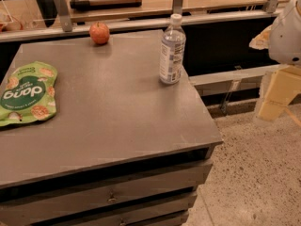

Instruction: Move blue plastic bottle near apple

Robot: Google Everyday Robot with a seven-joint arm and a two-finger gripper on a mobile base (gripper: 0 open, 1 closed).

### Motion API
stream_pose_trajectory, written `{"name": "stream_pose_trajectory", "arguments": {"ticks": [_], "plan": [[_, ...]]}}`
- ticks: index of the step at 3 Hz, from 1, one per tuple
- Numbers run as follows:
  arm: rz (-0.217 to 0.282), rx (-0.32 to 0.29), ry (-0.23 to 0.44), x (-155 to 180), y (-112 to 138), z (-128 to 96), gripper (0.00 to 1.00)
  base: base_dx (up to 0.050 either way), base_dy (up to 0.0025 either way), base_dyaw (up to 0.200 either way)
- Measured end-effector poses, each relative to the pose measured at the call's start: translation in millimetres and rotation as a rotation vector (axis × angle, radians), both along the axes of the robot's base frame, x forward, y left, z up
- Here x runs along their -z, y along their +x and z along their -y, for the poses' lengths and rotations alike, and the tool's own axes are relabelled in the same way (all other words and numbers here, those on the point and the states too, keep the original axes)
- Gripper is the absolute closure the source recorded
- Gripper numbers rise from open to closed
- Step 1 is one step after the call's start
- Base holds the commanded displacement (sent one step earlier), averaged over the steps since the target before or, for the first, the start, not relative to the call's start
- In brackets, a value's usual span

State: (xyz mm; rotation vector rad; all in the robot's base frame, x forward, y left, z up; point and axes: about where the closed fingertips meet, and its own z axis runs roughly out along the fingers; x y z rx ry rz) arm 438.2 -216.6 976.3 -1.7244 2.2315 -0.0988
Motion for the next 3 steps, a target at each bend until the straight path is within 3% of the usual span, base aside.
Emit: {"name": "stream_pose_trajectory", "arguments": {"ticks": [1, 3], "plan": [[0.0, 0.0, 0.0, -0.1, 0.0, 0.0, 0.0, 0.0, -0.00004, 0.1], [0.017, 0.019, 0.03, -1.6, 6.7, 2.6, 0.0, 0.0, 0.0, 0.0]]}}
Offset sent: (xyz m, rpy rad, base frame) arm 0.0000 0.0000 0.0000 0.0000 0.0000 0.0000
